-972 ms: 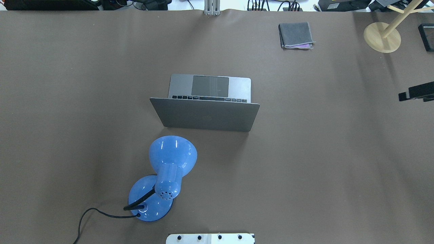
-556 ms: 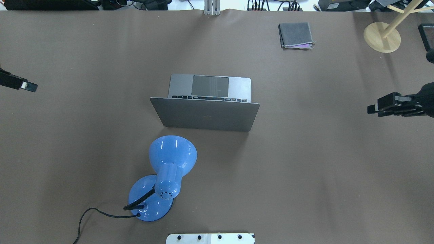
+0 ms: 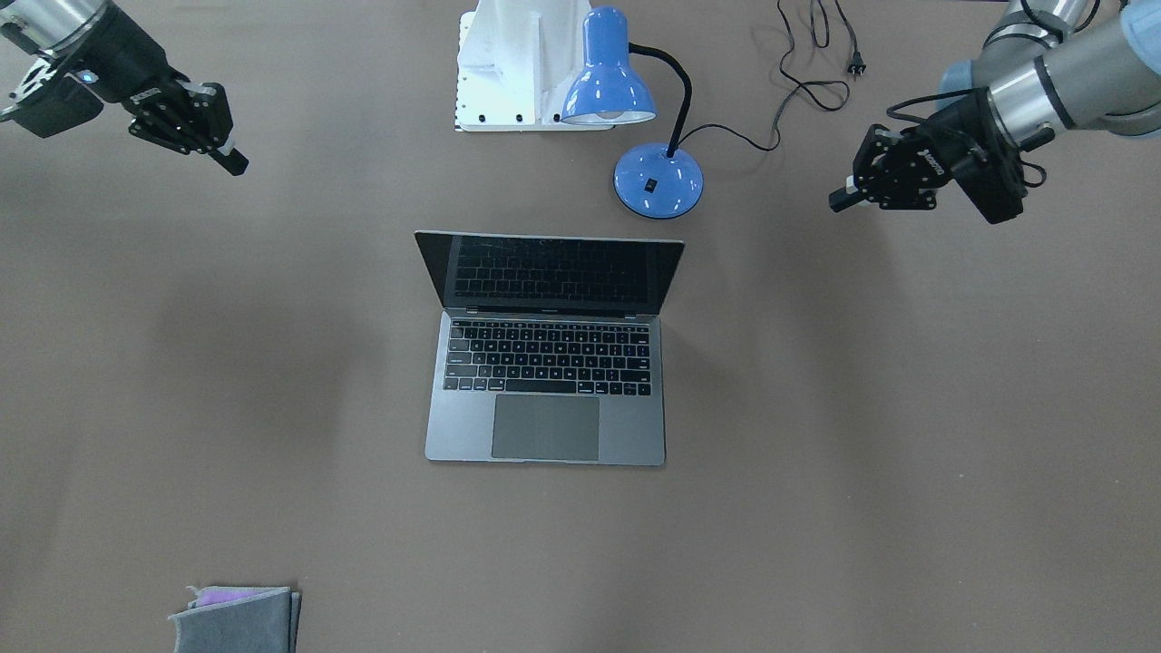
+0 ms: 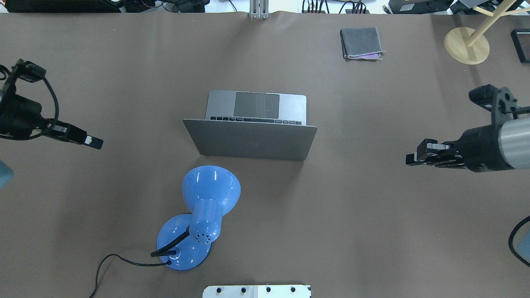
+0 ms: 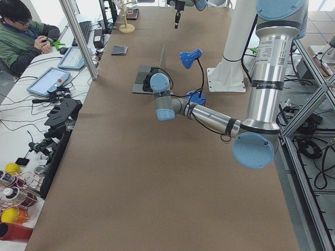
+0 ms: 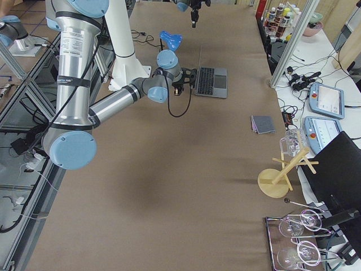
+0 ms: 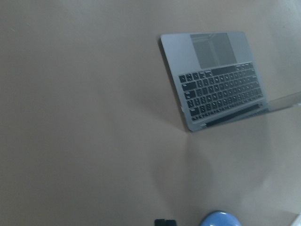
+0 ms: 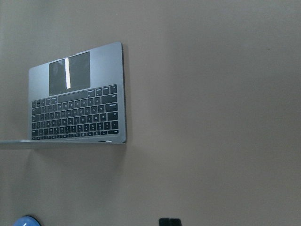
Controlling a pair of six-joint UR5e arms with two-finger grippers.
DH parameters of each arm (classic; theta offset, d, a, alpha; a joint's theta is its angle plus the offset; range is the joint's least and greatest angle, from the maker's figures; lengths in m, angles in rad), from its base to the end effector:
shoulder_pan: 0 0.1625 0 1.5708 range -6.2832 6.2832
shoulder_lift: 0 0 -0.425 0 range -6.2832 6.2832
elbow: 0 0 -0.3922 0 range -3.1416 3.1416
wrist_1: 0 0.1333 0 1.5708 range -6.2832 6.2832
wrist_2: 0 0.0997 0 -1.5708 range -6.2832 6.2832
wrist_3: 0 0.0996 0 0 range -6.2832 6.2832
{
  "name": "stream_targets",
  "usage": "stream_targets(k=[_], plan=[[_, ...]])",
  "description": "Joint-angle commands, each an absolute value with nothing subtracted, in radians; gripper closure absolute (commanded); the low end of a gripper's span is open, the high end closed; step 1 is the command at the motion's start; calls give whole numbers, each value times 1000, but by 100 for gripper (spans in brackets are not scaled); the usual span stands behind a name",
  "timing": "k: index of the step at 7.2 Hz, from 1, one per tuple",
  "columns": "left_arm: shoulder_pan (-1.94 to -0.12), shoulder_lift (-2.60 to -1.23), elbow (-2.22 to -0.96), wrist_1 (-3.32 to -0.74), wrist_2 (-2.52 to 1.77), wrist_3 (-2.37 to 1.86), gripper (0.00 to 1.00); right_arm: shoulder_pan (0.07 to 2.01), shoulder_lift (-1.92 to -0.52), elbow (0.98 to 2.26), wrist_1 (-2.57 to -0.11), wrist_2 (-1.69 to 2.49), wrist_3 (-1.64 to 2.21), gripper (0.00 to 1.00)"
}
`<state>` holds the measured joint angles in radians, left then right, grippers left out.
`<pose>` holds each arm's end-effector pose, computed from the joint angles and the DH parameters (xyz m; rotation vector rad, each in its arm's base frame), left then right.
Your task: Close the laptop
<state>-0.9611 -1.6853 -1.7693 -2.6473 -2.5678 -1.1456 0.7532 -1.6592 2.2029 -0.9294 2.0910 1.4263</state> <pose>0.2415 -0.4325 0.3756 0.1689 1.4683 0.2564 -0.2459 -0.3455 0.3231 0.0898 -1.2380 0.2207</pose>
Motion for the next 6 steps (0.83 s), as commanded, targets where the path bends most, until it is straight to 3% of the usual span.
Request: stream_targets(k=[1,3,6], plan=[[-890,-1752,-1770,-2692,-2509,-1307,100,623,-1542,2203,-937,1946,1547,100],[-766,-1882,-1740,-2689,-2335,-1418,100,557,-1462,2166,-954,1841,1581,100],[-741,-1983,-1643,-2683,-2281,-1413,100,531,-1290,2126,-1150,1766,1609,100]])
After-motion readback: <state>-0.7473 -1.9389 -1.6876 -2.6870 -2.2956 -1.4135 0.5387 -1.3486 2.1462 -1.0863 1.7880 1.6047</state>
